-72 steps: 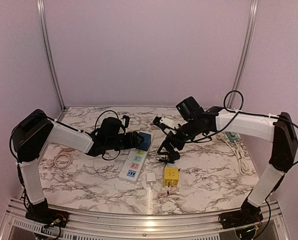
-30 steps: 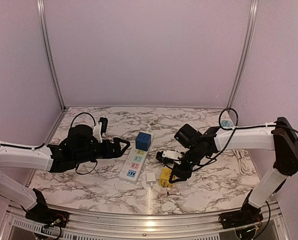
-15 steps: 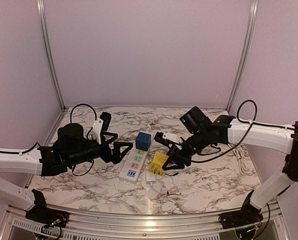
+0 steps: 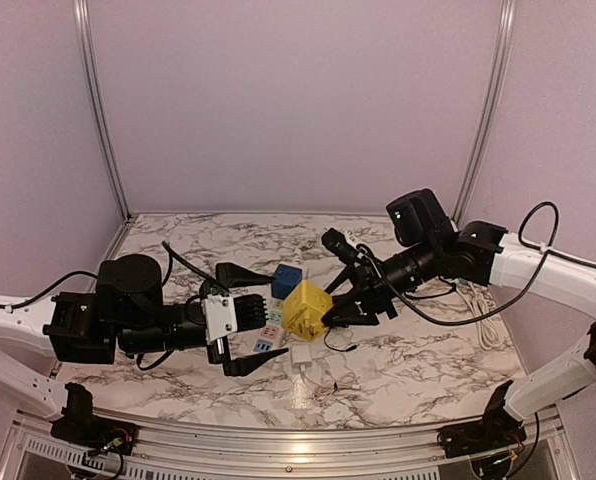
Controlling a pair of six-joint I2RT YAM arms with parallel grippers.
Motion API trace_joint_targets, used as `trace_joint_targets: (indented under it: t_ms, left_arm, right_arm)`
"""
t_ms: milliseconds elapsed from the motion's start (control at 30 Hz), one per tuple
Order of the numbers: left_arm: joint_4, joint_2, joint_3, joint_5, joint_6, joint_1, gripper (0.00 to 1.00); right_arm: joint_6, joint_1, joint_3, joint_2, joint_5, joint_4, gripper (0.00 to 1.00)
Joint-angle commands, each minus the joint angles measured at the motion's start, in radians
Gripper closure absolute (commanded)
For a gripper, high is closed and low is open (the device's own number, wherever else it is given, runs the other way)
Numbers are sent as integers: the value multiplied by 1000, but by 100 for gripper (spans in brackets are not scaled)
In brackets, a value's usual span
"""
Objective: Insert the plug
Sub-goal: Pass from the right arm to the left
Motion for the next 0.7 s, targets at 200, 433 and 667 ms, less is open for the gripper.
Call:
trace_joint_targets:
  t_ms: [200,433,667]
  left_arm:
    - [-402,187,204,-269,438,-175,1]
    - [-394,274,215,-351,500,-218,1]
    - [-368,287,210,-407,539,-234,1]
  right_arm:
    - [-18,24,20,51,-167,6,83]
    - [-43,39,34,88,-178,-33,83]
    - [-57,64,55,126,-169,-67,83]
